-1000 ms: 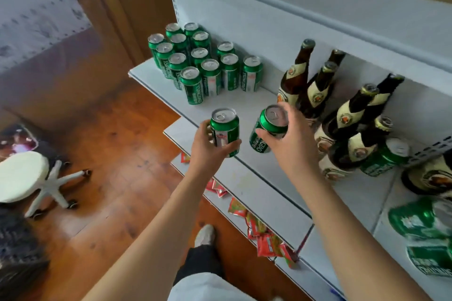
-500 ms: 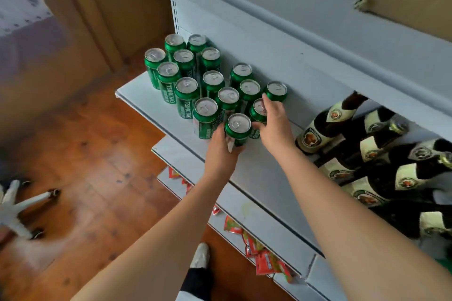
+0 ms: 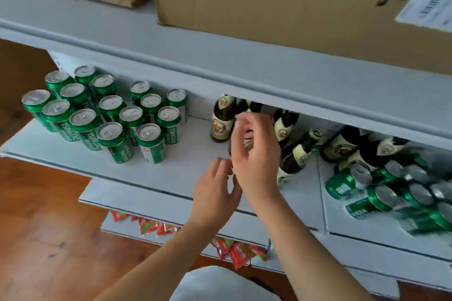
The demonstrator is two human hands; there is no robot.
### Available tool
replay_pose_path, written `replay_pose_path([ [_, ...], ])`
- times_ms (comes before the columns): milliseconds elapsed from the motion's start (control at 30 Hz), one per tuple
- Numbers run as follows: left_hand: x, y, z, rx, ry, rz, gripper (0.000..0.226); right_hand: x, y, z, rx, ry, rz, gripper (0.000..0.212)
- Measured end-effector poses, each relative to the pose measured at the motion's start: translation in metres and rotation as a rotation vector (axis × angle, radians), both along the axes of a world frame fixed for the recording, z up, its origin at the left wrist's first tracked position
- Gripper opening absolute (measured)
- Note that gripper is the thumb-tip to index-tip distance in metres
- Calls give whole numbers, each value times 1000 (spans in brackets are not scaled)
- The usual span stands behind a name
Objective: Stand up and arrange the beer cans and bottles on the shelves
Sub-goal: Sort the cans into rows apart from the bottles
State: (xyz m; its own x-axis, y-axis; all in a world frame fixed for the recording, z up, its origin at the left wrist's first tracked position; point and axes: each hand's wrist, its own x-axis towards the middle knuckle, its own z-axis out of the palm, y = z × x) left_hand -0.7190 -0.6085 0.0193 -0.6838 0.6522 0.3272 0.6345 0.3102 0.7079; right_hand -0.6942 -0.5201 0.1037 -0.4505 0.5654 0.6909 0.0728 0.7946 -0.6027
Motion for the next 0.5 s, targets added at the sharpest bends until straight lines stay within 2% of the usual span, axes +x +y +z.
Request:
replay_pose_path([
  [67, 26, 23, 14, 84, 142, -196, 14, 53, 19, 13, 34, 166, -188, 17],
  [133, 50, 45, 20, 145, 193, -334, 11, 101, 51, 8, -26, 274, -398, 16],
  [200, 70, 64, 20, 161, 202, -411, 11, 134, 92, -9, -111, 231, -520, 21],
  [267, 88, 81, 15, 96, 176, -432, 17, 152, 136, -30, -125, -5, -551, 25],
  [333, 101, 99, 7, 3, 93, -405, 25, 155, 176, -47, -150, -350, -510, 33],
  [400, 110, 113, -2, -50, -18, -370, 26, 148, 206, -57, -157, -648, -358, 49],
  [500, 121, 121, -13, -126, -100, -282, 23, 132, 238, -72, -127, -898, -145, 68],
])
